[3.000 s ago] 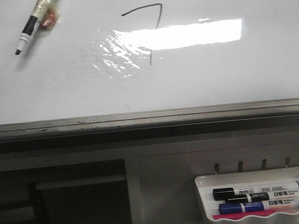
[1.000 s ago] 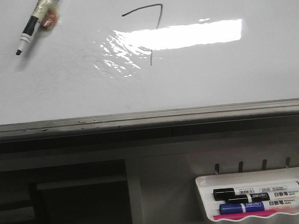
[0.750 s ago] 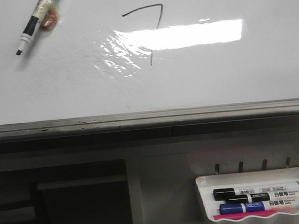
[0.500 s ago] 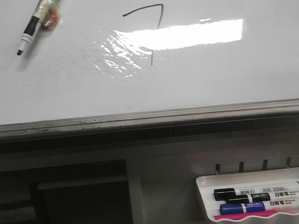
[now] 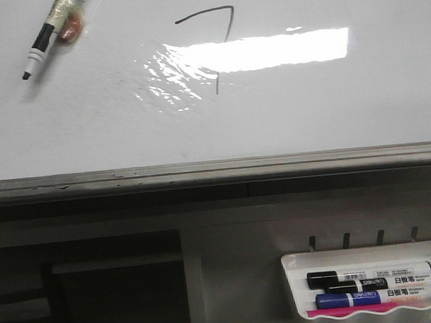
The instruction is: Write number 7 on whiteboard
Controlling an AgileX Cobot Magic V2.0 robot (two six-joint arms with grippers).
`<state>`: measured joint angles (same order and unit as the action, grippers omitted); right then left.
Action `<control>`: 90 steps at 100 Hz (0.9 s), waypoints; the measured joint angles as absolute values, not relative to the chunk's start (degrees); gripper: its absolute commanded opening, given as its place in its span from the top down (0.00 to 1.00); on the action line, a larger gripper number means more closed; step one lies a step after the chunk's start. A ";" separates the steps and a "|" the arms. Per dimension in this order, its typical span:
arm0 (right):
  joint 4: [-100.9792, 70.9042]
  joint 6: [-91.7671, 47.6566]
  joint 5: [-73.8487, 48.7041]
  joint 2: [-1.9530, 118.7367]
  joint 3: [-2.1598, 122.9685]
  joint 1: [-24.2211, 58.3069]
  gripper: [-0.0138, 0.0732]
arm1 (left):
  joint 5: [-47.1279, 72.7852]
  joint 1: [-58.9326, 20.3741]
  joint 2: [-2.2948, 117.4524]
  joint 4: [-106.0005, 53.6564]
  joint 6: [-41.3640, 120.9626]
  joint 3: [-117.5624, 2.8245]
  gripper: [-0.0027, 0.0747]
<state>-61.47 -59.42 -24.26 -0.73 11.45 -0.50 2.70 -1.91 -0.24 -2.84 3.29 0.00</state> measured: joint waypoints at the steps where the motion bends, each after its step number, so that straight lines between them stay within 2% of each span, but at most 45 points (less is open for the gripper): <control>1: -61.47 -59.42 -24.26 -0.73 11.45 -0.50 0.91 | 2.82 -1.91 -0.24 -2.84 3.29 0.00 0.99; 90: -60.56 -59.57 -22.66 -0.73 11.45 -0.50 0.91 | 3.15 -1.91 -0.24 -3.06 3.21 0.00 0.99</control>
